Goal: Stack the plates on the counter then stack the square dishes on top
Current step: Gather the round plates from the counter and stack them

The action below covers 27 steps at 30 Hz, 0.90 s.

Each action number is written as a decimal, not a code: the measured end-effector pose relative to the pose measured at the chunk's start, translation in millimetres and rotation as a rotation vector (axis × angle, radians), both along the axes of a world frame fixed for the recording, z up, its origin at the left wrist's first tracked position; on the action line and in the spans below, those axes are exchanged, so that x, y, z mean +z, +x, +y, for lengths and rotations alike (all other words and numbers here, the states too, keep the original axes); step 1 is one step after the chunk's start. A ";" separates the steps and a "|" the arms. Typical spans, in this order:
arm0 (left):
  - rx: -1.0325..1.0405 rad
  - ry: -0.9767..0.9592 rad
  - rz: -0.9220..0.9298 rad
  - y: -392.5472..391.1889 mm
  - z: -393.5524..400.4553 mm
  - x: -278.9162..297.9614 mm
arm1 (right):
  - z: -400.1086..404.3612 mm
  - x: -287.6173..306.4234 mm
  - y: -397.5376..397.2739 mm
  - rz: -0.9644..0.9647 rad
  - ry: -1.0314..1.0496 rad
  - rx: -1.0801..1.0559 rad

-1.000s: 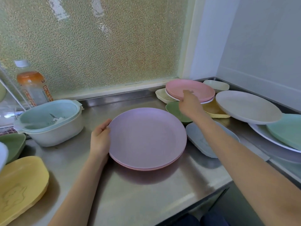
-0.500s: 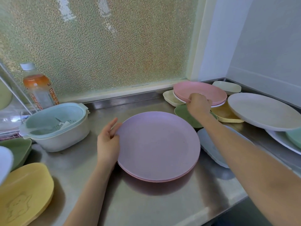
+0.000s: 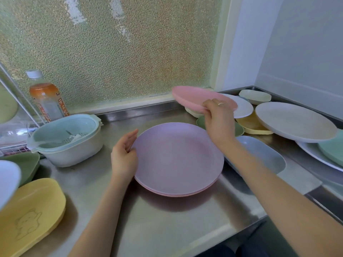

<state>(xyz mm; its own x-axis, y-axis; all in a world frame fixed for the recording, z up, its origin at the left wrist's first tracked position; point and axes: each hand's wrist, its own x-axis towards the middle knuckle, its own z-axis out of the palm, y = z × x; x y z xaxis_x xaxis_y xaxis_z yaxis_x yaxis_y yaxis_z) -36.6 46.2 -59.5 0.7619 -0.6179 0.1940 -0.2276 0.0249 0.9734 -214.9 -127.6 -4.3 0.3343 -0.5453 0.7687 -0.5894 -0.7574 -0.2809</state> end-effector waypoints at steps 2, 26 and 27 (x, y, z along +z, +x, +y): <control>0.000 0.000 -0.005 0.3 0.5 0.7 | 33.6 0.6 -6.7 -0.027 0.012 0.130; -0.093 0.071 0.136 -0.9 4.5 8.0 | 143.9 -51.1 -55.0 0.193 0.405 0.561; -0.102 0.079 0.148 -2.1 4.2 8.4 | 143.1 -50.4 -54.1 0.193 0.413 0.561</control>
